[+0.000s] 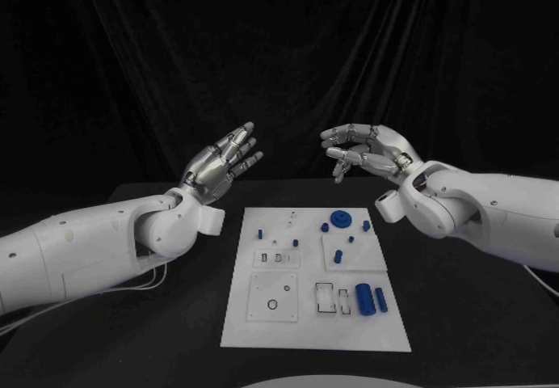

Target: Assemble the parts on the task board

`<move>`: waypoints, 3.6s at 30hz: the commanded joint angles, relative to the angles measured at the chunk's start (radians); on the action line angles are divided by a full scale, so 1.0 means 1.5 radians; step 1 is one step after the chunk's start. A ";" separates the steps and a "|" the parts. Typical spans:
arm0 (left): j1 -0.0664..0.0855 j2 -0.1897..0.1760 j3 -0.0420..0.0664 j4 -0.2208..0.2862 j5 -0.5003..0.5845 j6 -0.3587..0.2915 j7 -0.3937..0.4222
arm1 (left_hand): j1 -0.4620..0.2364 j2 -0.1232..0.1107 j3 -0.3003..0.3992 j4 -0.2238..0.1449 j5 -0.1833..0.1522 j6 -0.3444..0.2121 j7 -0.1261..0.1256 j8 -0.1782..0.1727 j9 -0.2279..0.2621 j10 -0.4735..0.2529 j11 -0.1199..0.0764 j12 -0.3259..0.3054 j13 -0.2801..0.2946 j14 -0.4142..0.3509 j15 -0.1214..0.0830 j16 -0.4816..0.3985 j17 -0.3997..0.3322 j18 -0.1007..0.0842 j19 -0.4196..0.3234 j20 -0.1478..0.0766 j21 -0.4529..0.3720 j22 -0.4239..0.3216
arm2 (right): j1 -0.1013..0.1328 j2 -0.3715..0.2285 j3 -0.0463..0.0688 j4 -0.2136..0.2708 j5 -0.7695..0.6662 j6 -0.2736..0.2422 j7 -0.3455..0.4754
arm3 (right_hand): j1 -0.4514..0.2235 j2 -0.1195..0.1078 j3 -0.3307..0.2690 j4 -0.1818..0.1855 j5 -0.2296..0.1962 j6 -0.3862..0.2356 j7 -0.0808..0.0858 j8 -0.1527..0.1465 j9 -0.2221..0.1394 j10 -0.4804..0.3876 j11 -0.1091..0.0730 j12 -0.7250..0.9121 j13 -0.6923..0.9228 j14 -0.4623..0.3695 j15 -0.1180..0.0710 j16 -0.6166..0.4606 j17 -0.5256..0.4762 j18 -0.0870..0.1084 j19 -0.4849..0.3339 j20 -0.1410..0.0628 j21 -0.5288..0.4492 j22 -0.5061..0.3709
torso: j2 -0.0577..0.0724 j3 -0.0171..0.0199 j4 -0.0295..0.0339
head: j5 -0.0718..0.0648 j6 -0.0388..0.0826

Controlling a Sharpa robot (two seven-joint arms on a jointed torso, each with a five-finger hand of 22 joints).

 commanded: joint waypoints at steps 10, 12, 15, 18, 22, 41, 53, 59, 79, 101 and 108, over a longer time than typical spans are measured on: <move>0.033 -0.016 0.001 0.018 -0.010 0.027 0.033 | 0.048 -0.020 0.012 -0.004 0.056 0.058 0.011 0.031 0.008 0.026 0.015 0.027 0.008 0.002 0.015 0.003 0.001 0.008 0.010 0.019 0.012 0.006 | 0.066 0.020 0.001 -0.017 -0.730 0.071 -0.177 | 0.053 -0.054 0.066 0.053 0.056 0.091 -0.022 -0.046 -0.059 0.196 -0.043 -0.092 -0.021 0.198 -0.057 0.370 0.398 -0.076 0.237 -0.058 0.434 0.595 | 0.014 -0.0064 0.0067 | -0.007 -0.030; 0.038 -0.025 0.001 0.028 -0.010 0.026 0.038 | 0.053 -0.022 0.014 -0.003 0.060 0.063 0.012 0.035 0.009 0.030 0.016 0.031 0.009 0.003 0.016 0.004 0.002 0.007 0.011 0.020 0.013 0.006 | 0.069 0.025 0.001 -0.019 -0.802 0.082 -0.195 | 0.044 -0.071 0.087 0.064 0.052 0.114 -0.034 -0.083 -0.069 0.223 -0.047 -0.137 -0.021 0.199 -0.063 0.371 0.396 -0.071 0.228 -0.061 0.425 0.574 | 0.018 -0.0078 0.0082 | -0.011 -0.033; 0.043 -0.036 0.001 0.038 -0.010 0.023 0.044 | 0.057 -0.024 0.016 -0.001 0.063 0.069 0.014 0.039 0.009 0.033 0.018 0.035 0.010 0.003 0.017 0.005 0.002 0.007 0.012 0.022 0.014 0.007 | 0.071 0.032 0.001 -0.026 -0.879 0.101 -0.220 | 0.023 -0.088 0.112 0.065 0.048 0.145 -0.026 -0.103 -0.073 0.229 -0.050 -0.175 -0.021 0.200 -0.065 0.375 0.400 -0.065 0.220 -0.065 0.414 0.550 | 0.028 -0.0101 0.0124 | -0.017 -0.035; 0.046 -0.043 0.001 0.041 -0.010 0.022 0.046 | 0.058 -0.024 0.016 -0.001 0.066 0.069 0.014 0.039 0.009 0.033 0.019 0.035 0.010 0.003 0.018 0.005 0.002 0.007 0.012 0.022 0.014 0.007 | 0.071 0.038 0.001 -0.037 -0.912 0.114 -0.235 | 0.014 -0.104 0.137 0.064 0.052 0.139 -0.033 -0.131 -0.080 0.227 -0.048 -0.207 -0.021 0.202 -0.064 0.382 0.410 -0.064 0.221 -0.065 0.412 0.549 | 0.037 -0.0126 0.0174 | -0.024 -0.032; 0.047 -0.048 0.001 0.042 -0.010 0.023 0.047 | 0.061 -0.024 0.018 -0.001 0.071 0.070 0.015 0.041 0.009 0.034 0.020 0.037 0.010 0.004 0.020 0.006 0.003 0.007 0.012 0.024 0.014 0.006 | 0.065 0.043 0.001 -0.054 -0.932 0.117 -0.239 | 0.031 -0.114 0.176 0.048 0.105 0.149 -0.026 -0.152 -0.083 0.224 -0.047 -0.247 -0.021 0.202 -0.062 0.389 0.417 -0.064 0.223 -0.064 0.410 0.551 | 0.047 -0.0152 0.0204 | -0.031 -0.028; 0.049 -0.040 0.001 0.014 -0.057 0.066 0.058 | 0.082 -0.024 0.032 -0.002 0.082 0.089 0.028 0.054 0.011 0.049 0.035 0.057 0.013 0.010 0.030 0.017 0.006 0.007 0.023 0.043 0.022 0.010 | 0.009 0.068 0.001 -0.132 -0.946 0.062 -0.204 | -0.045 -0.186 0.215 0.071 -0.061 0.166 -0.033 -0.193 -0.077 0.258 -0.048 -0.298 -0.013 0.203 -0.063 0.397 0.429 -0.064 0.225 -0.064 0.404 0.556 | 0.085 -0.0190 0.0326 | -0.055 0.005; 0.048 -0.038 0.000 0.006 -0.063 0.077 0.056 | 0.086 -0.023 0.035 -0.002 0.083 0.098 0.033 0.059 0.012 0.052 0.041 0.061 0.014 0.010 0.028 0.017 0.006 0.007 0.024 0.043 0.023 0.011 | -0.014 0.076 0.001 -0.150 -0.946 0.057 -0.178 | -0.018 -0.172 0.239 0.064 0.049 0.157 -0.035 -0.213 -0.079 0.265 -0.047 -0.312 -0.008 0.203 -0.062 0.401 0.436 -0.065 0.226 -0.063 0.405 0.565 | 0.083 -0.0197 0.0292 | -0.049 0.000; 0.048 -0.036 0.000 0.003 -0.064 0.082 0.051 | 0.087 -0.022 0.036 -0.002 0.084 0.101 0.034 0.061 0.012 0.051 0.043 0.061 0.014 0.010 0.027 0.017 0.005 0.007 0.023 0.043 0.022 0.010 | -0.018 0.079 0.001 -0.154 -0.946 0.053 -0.172 | 0.004 -0.163 0.254 0.052 0.160 0.169 -0.031 -0.214 -0.074 0.275 -0.047 -0.315 -0.003 0.201 -0.062 0.399 0.433 -0.065 0.225 -0.063 0.404 0.567 | 0.076 -0.0184 0.0287 | -0.047 -0.011; 0.047 -0.034 0.000 -0.003 -0.064 0.090 0.042 | 0.090 -0.021 0.040 -0.003 0.085 0.103 0.035 0.062 0.012 0.047 0.043 0.059 0.013 0.009 0.027 0.015 0.005 0.007 0.022 0.043 0.021 0.010 | -0.033 0.093 0.001 -0.175 -0.946 0.040 -0.169 | 0.020 -0.165 0.292 0.036 0.218 0.190 -0.030 -0.211 -0.062 0.299 -0.046 -0.314 0.009 0.199 -0.062 0.395 0.425 -0.065 0.224 -0.063 0.401 0.571 | 0.071 -0.0187 0.0277 | -0.045 -0.021; 0.046 -0.031 0.000 -0.007 -0.064 0.094 0.033 | 0.091 -0.020 0.042 -0.002 0.086 0.104 0.034 0.063 0.013 0.045 0.042 0.059 0.012 0.007 0.025 0.013 0.004 0.006 0.021 0.043 0.020 0.009 | -0.050 0.115 0.001 -0.210 -0.946 0.014 -0.163 | 0.023 -0.164 0.307 0.032 0.204 0.203 -0.026 -0.205 -0.051 0.306 -0.046 -0.312 0.016 0.198 -0.062 0.392 0.421 -0.065 0.223 -0.063 0.399 0.571 | 0.068 -0.0189 0.0278 | -0.047 -0.028; 0.045 -0.031 0.000 -0.007 -0.064 0.096 0.033 | 0.092 -0.020 0.043 -0.002 0.086 0.103 0.034 0.063 0.012 0.045 0.043 0.059 0.012 0.007 0.023 0.013 0.004 0.006 0.020 0.043 0.019 0.009 | -0.058 0.121 0.001 -0.217 -0.946 0.014 -0.160 | 0.024 -0.164 0.311 0.030 0.204 0.209 -0.024 -0.202 -0.047 0.308 -0.046 -0.311 0.017 0.198 -0.062 0.391 0.420 -0.065 0.222 -0.063 0.399 0.571 | 0.067 -0.0190 0.0278 | -0.047 -0.031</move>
